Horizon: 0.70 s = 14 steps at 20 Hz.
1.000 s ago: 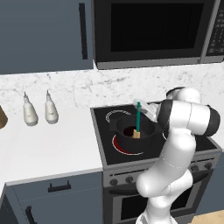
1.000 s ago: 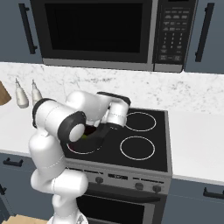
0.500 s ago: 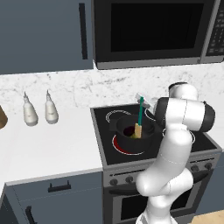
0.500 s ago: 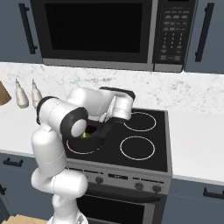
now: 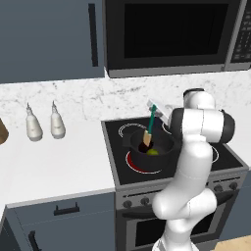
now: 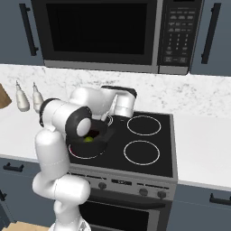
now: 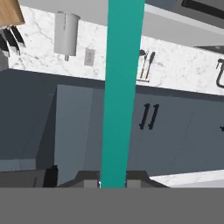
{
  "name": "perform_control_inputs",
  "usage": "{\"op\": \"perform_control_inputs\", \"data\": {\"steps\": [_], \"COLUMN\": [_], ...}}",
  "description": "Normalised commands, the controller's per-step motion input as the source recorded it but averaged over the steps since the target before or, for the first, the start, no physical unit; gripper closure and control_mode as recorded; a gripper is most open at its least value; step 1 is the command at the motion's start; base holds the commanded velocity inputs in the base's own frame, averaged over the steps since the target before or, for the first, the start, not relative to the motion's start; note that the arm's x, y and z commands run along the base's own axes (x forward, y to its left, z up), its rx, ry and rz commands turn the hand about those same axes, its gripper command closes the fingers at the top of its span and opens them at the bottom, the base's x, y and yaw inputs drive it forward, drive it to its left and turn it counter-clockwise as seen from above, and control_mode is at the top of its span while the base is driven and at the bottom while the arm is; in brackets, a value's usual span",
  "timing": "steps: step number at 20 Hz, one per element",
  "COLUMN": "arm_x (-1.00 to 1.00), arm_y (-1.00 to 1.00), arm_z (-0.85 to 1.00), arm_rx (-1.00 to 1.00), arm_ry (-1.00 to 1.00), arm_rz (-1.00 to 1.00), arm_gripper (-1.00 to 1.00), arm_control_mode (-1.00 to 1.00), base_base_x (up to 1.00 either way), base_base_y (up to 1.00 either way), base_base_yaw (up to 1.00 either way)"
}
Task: Put the lime and avocado in the pot. Retrieve the spatula and lightly stir the vegetables in the pot.
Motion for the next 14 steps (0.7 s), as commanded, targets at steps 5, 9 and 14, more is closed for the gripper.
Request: {"op": "perform_control_inputs", "data": {"steps": [5,9,14], "arm_x": [0.01,0.00,-0.15], "arm_y": [0.00,-0.02,-0.32], "arm_z": [-0.44,-0.28,0.01], "arm_rx": [0.00,-0.02,-0.07], "arm_ry": [0.00,0.00,0.00], "arm_rz": [0.00,0.00,0.00], "arm_gripper": [1.00,1.00,1.00], "arm_control_mode": [-1.00,-1.00,-1.00], "base_base_x": [0.00,0.00,0.00], "base_base_y": [0.00,0.00,0.00], "base_base_yaw": [0.00,0.00,0.00]}}
